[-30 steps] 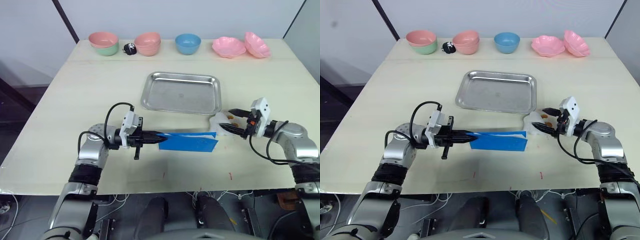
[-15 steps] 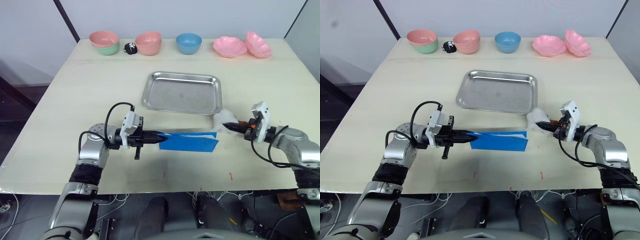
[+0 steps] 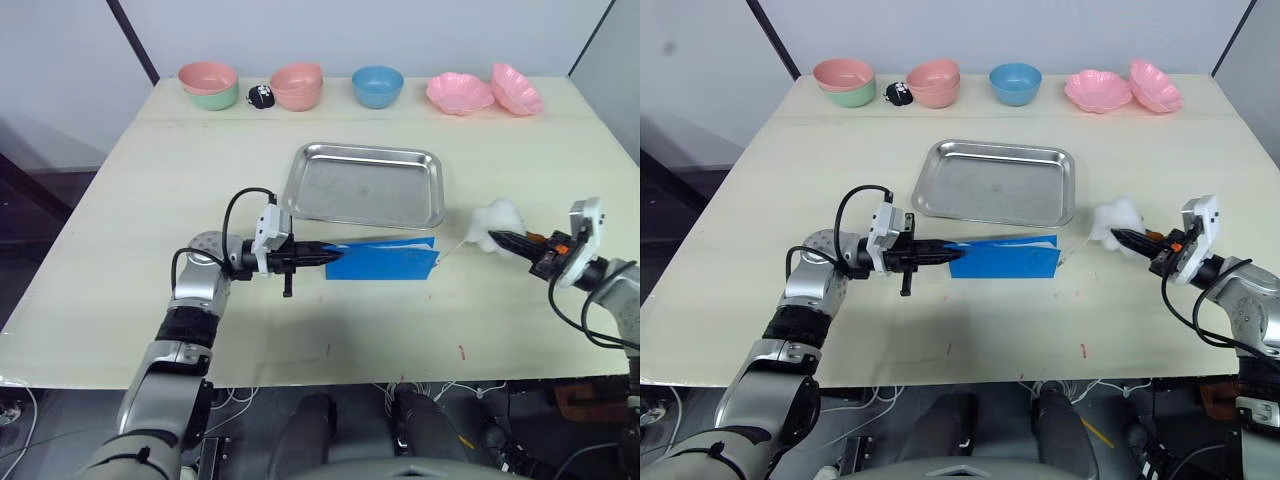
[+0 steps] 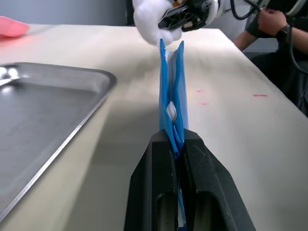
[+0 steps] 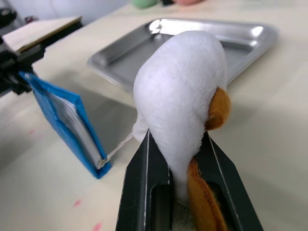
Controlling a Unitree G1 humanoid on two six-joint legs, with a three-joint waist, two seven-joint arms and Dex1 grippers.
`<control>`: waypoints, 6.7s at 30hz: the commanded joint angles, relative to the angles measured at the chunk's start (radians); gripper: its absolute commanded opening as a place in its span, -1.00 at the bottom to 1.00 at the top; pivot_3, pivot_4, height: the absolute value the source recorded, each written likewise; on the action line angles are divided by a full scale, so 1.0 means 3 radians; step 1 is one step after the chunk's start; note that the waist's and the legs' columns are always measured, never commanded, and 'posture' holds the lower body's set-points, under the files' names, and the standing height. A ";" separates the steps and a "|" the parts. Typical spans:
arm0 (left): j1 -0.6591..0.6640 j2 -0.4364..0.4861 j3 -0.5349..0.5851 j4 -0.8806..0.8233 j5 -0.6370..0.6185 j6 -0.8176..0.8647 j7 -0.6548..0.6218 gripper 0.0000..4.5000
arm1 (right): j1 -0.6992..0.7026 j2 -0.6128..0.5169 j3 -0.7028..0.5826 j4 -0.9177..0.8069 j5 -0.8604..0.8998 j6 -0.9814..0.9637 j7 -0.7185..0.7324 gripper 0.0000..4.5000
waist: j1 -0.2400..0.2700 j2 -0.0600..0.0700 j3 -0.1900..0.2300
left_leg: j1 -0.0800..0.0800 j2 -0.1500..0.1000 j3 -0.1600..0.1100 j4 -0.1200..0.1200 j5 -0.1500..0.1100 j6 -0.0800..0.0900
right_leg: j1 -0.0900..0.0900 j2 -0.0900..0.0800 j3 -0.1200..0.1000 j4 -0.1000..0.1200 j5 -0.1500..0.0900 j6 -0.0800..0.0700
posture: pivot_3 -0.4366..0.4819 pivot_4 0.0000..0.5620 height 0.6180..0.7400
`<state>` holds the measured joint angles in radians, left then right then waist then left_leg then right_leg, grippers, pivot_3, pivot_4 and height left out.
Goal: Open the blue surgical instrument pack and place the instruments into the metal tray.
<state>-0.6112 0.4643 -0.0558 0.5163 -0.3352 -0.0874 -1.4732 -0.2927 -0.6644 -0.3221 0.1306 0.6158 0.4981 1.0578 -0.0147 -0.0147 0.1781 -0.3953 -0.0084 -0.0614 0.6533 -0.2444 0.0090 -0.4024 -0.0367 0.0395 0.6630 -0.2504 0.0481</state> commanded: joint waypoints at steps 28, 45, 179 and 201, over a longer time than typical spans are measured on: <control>-0.0163 -0.0197 -0.0138 0.0408 0.0214 -0.0378 -0.0010 -1.00 | -0.1022 0.0475 0.1230 -0.0818 -0.0294 -0.0256 -0.0258 -0.98 | 0.0005 0.0001 -0.0001 | -0.0005 -0.0006 -0.0004 0.0003 0.0000 0.0000 | -0.0001 -0.0004 -0.0005 0.0001 0.0001 0.0002 | -0.05 -0.47 1.00; -0.0193 -0.0221 -0.0154 0.0498 0.0251 -0.0447 0.0005 -1.00 | -0.1184 0.0958 0.1607 -0.0911 -0.0549 -0.0523 -0.0168 -0.98 | 0.0003 0.0002 -0.0001 | -0.0005 -0.0010 -0.0012 0.0004 0.0001 0.0000 | -0.0002 -0.0003 -0.0010 0.0004 0.0001 0.0001 | -0.05 -0.47 1.00; 0.0460 -0.0009 -0.0842 -0.1251 0.0742 -0.0008 0.0762 -0.49 | -0.0809 0.0462 0.1242 0.0693 -0.0924 -0.1731 0.0855 -1.00 | -0.0010 0.0004 -0.0002 | -0.0003 -0.0014 -0.0039 0.0005 0.0001 -0.0001 | 0.0001 -0.0006 -0.0017 0.0005 0.0004 -0.0004 | -0.05 -0.47 1.00; 0.0601 0.0654 0.0157 -0.1924 -0.0136 0.0638 0.0847 -0.99 | -0.0743 0.0462 0.1233 0.0647 -0.0930 -0.1760 0.0850 -1.00 | -0.0021 0.0004 -0.0002 | -0.0002 -0.0005 -0.0039 0.0005 0.0001 -0.0001 | 0.0001 -0.0005 -0.0018 0.0004 0.0004 -0.0004 | -0.05 -0.47 1.00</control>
<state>-0.4354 0.6453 -0.0449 -0.0311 -0.3587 0.1017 -1.2281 -0.5183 -0.5239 0.0608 0.3521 0.3312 -0.0144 1.3154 -0.0210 -0.0134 0.1777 -0.3961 -0.0101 -0.0730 0.6548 -0.2441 0.0088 -0.4020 -0.0382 0.0342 0.6642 -0.2492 0.0469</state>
